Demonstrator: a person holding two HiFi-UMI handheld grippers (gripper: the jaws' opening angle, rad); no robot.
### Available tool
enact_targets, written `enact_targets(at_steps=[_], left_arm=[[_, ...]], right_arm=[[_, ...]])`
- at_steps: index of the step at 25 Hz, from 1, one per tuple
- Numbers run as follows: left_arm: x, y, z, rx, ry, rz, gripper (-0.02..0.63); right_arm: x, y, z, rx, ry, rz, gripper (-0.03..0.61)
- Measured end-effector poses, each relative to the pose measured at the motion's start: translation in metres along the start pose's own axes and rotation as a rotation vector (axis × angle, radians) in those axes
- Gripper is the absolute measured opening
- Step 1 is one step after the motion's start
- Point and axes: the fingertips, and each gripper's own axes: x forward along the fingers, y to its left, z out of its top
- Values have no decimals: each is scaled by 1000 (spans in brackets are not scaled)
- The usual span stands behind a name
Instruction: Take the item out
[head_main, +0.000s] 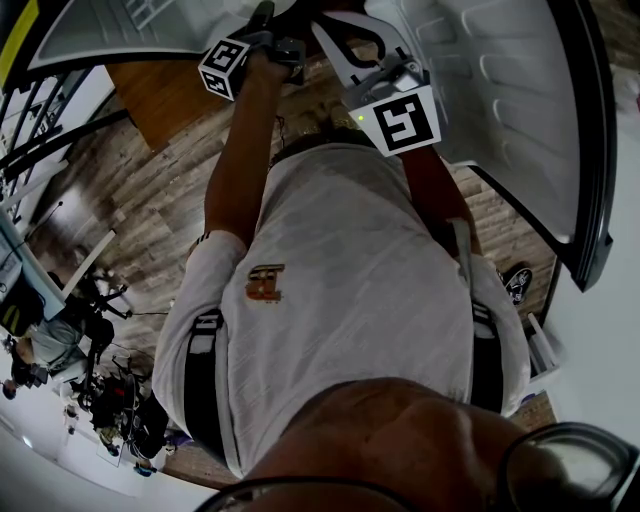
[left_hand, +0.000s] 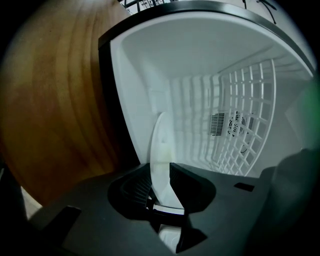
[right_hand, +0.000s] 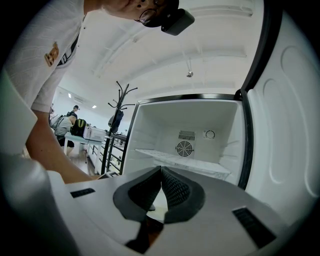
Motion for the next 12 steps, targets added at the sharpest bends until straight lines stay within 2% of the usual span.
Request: enact_targets(at_steps=[8,12], left_arm=[[-1,2,-3,24,-3,31,41],[-1,3,-1,27,-6,13,37]], right_arm=[[-2,-4,2,3,8,1,34],[0,-3,-2,0,12,4,34]])
